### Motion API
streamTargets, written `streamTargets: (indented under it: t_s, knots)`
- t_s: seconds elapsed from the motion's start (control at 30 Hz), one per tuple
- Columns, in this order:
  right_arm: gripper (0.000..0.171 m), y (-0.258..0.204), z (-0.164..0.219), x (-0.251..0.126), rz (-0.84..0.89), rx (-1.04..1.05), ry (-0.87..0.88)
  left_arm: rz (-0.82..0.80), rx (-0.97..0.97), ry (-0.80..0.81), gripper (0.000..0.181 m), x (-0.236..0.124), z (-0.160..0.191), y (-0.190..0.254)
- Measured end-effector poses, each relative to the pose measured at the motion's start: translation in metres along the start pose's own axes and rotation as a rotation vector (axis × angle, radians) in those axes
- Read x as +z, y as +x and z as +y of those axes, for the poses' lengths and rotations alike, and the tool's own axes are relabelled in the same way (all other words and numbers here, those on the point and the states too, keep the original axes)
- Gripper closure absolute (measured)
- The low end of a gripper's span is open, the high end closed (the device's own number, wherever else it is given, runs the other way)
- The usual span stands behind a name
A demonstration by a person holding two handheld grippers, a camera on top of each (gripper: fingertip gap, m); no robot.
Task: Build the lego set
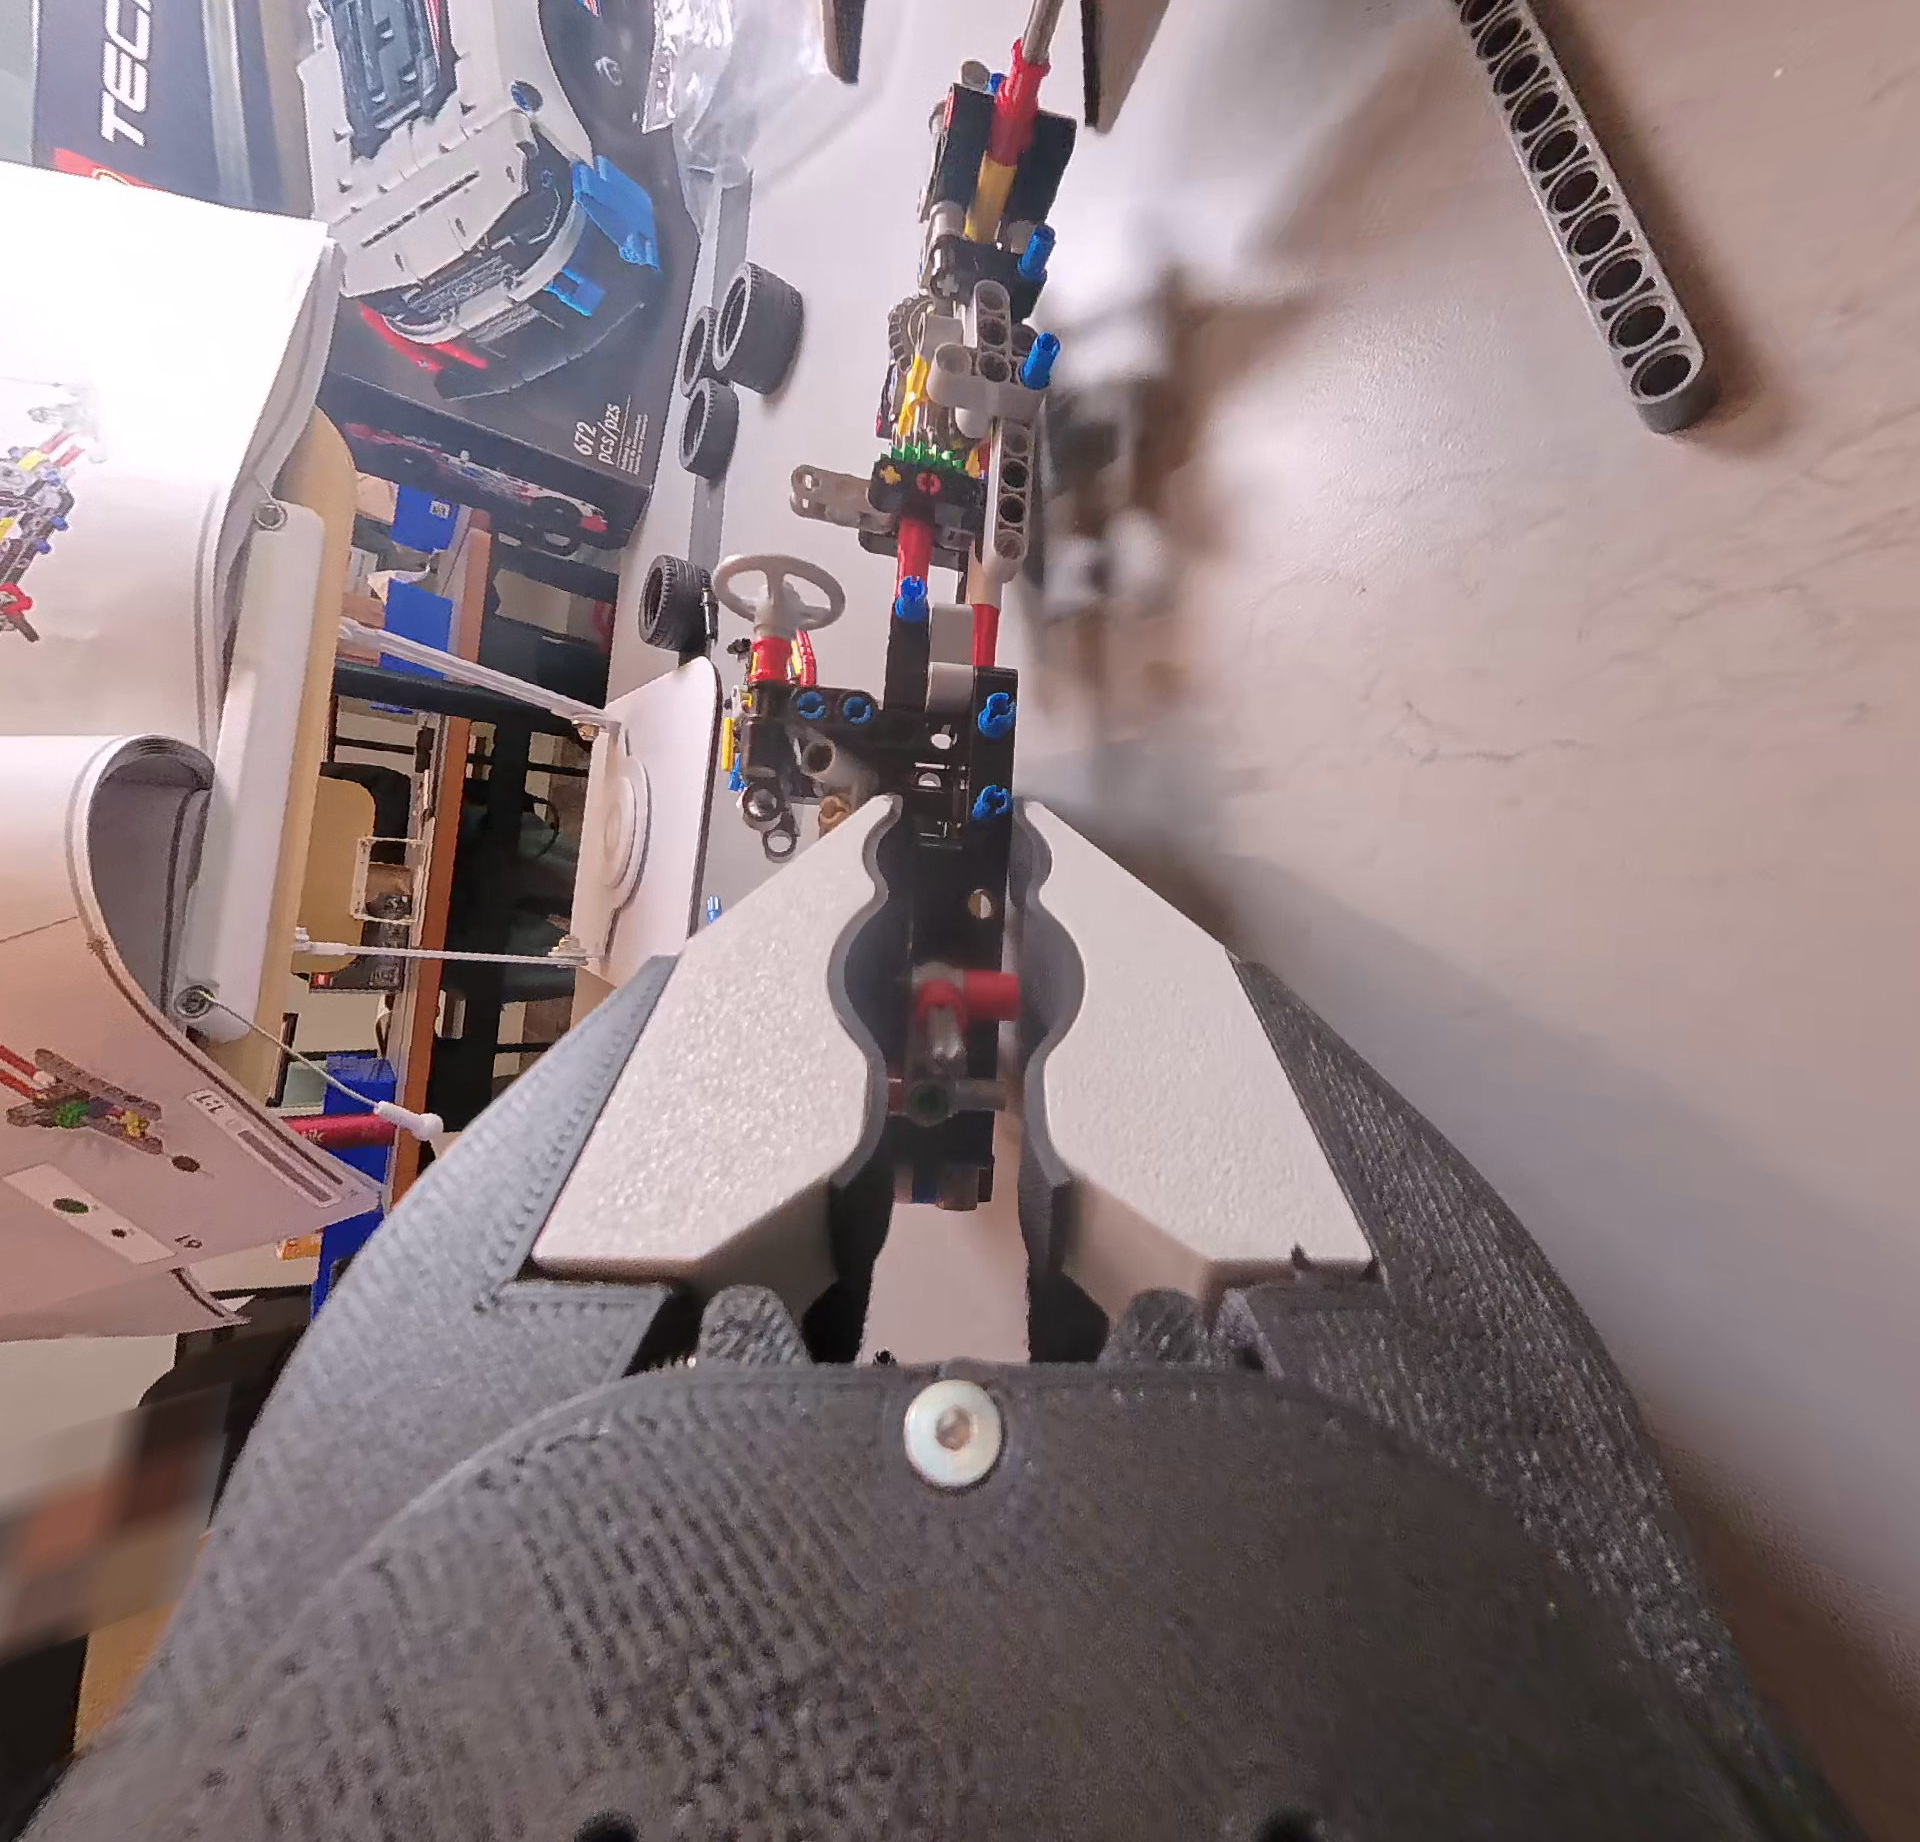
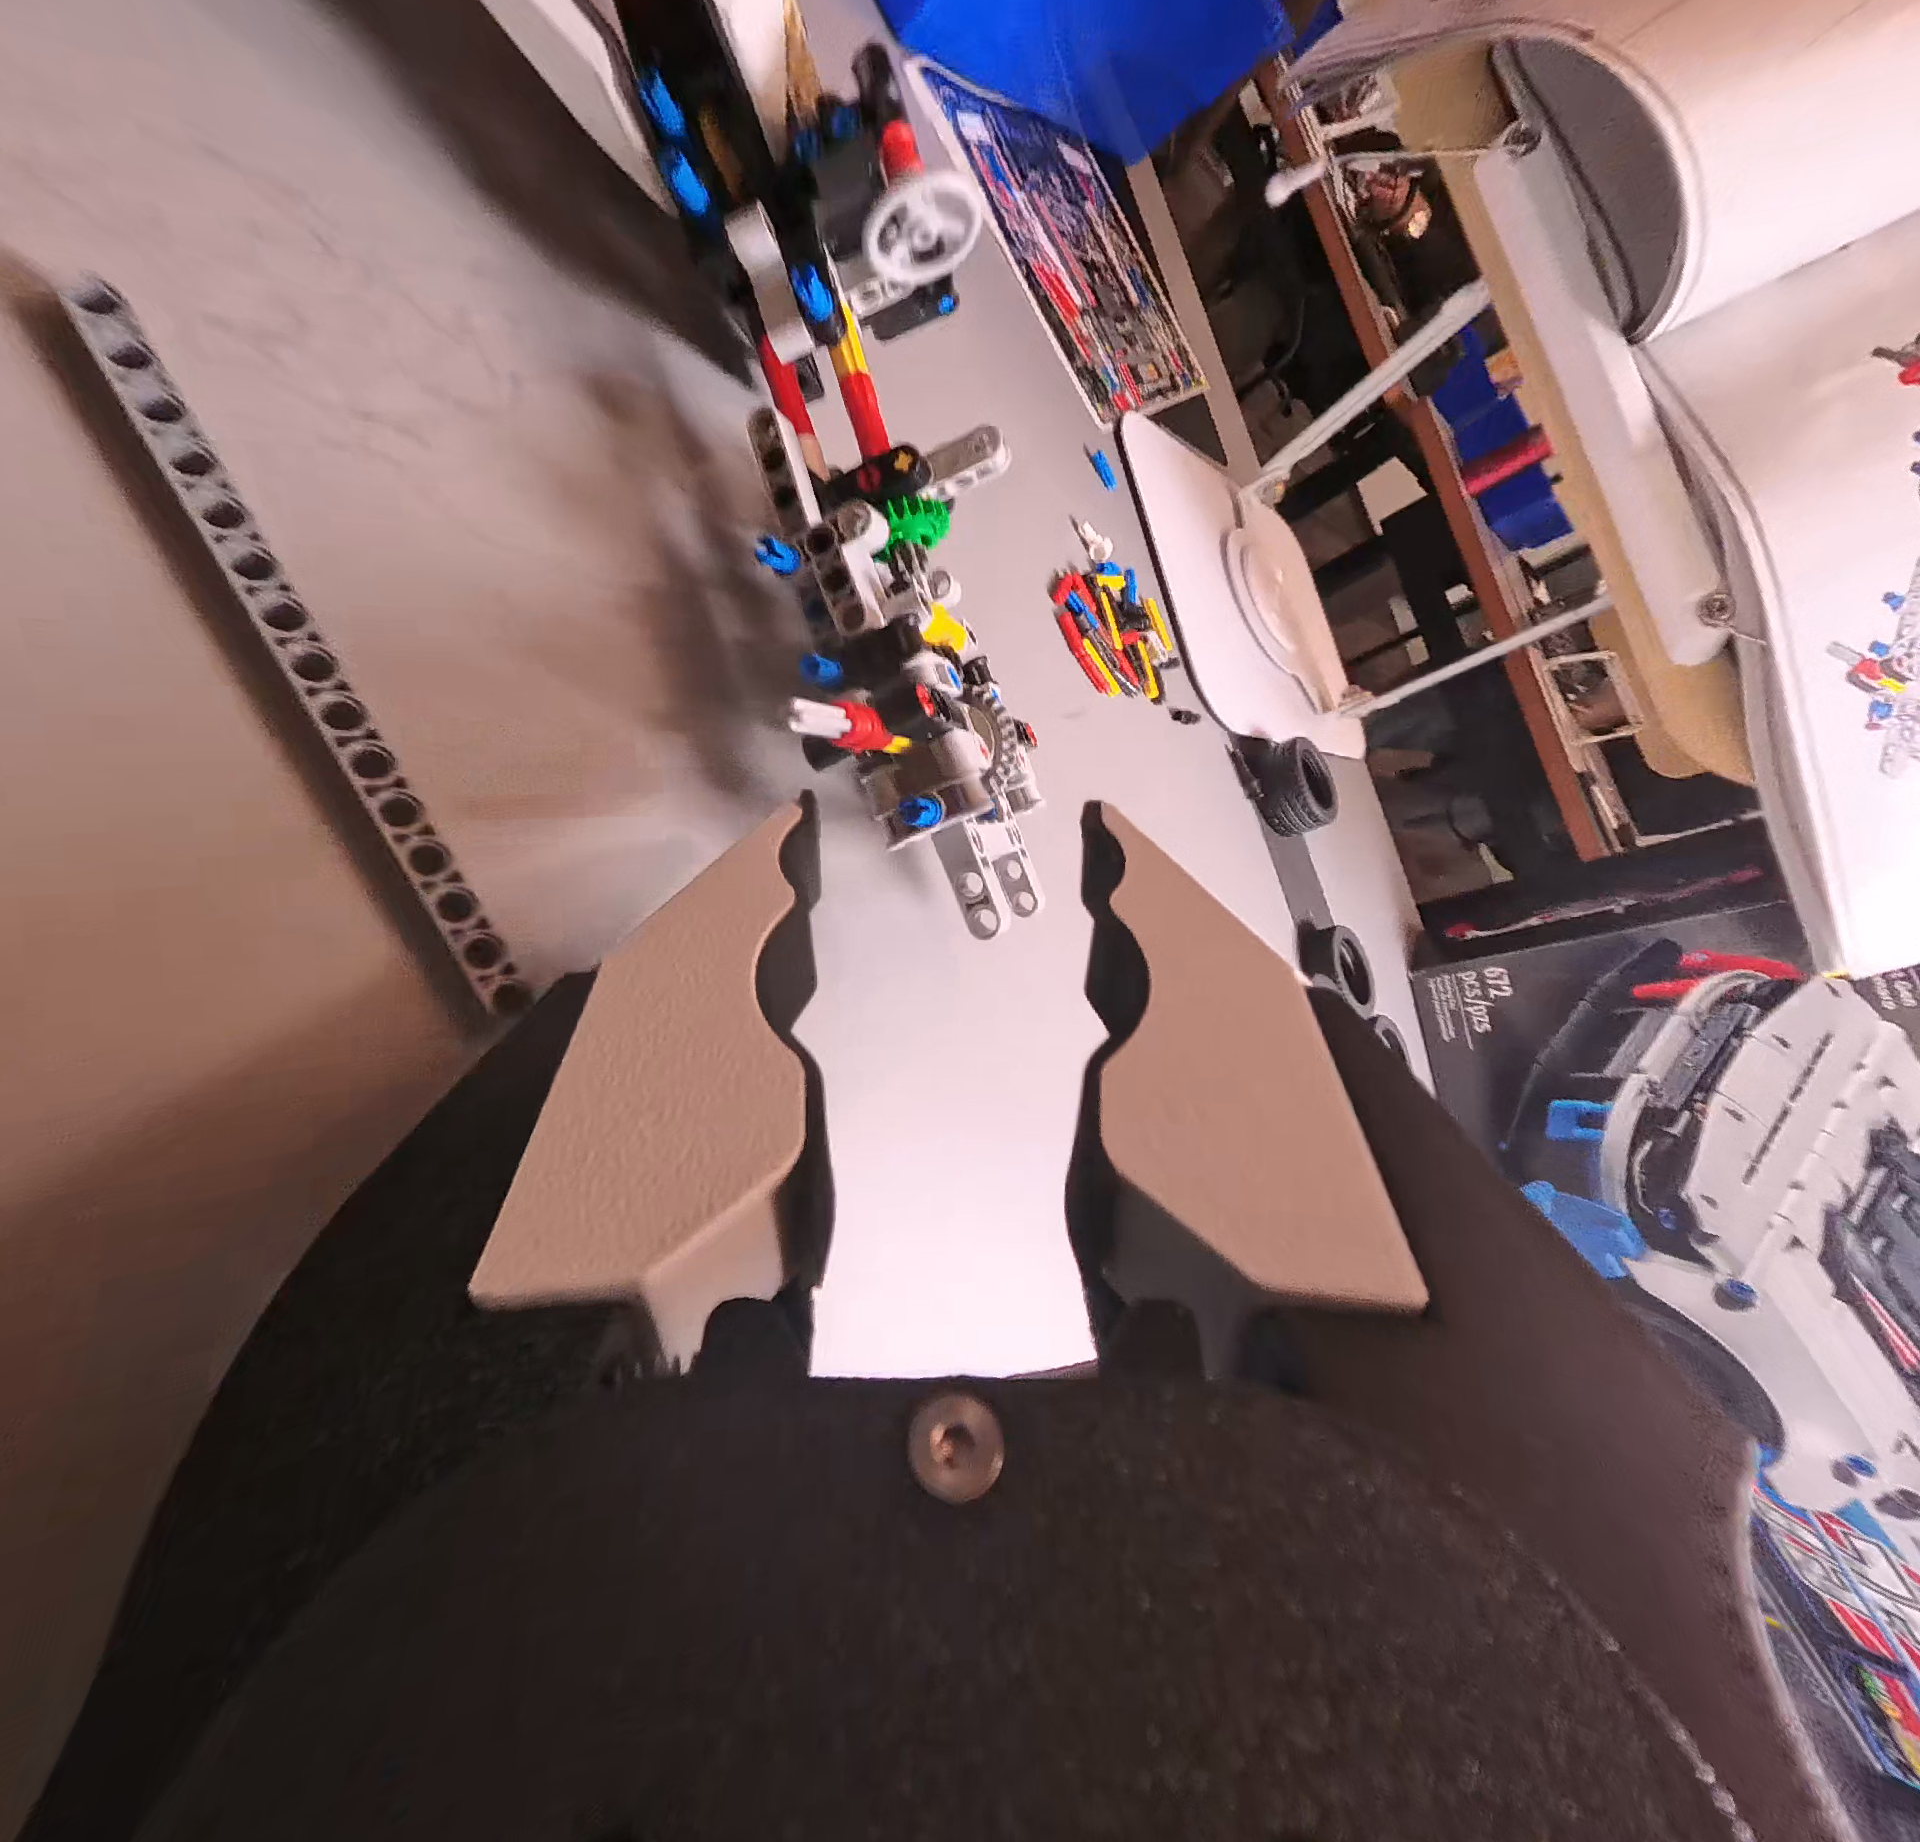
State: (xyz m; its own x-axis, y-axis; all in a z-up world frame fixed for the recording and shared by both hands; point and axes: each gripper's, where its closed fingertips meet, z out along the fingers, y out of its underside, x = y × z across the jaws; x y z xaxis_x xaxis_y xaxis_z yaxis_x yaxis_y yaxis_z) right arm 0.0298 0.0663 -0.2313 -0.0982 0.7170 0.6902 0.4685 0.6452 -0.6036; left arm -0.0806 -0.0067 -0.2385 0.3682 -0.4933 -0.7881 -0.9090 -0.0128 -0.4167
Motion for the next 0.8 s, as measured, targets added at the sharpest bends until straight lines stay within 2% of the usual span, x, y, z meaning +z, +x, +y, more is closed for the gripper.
streamTargets:
  t_s: [0.17, 0.27, 0.8]
  knots:
    - [0.132, -0.002, 0.008, 0.017, 0.010, -0.046, -0.031, 0.007, 0.006, 0.013, 0.165, -0.002, 0.000, 0.001]
    - [0.147, -0.003, 0.009, 0.022, 0.022, -0.082, -0.047, 0.009, 0.007, 0.020, 0.165, -0.002, 0.000, 0.001]
    - [0.148, -0.003, 0.012, 0.021, -0.002, 0.003, -0.049, -0.004, -0.009, 0.033, 0.163, -0.006, -0.001, -0.002]
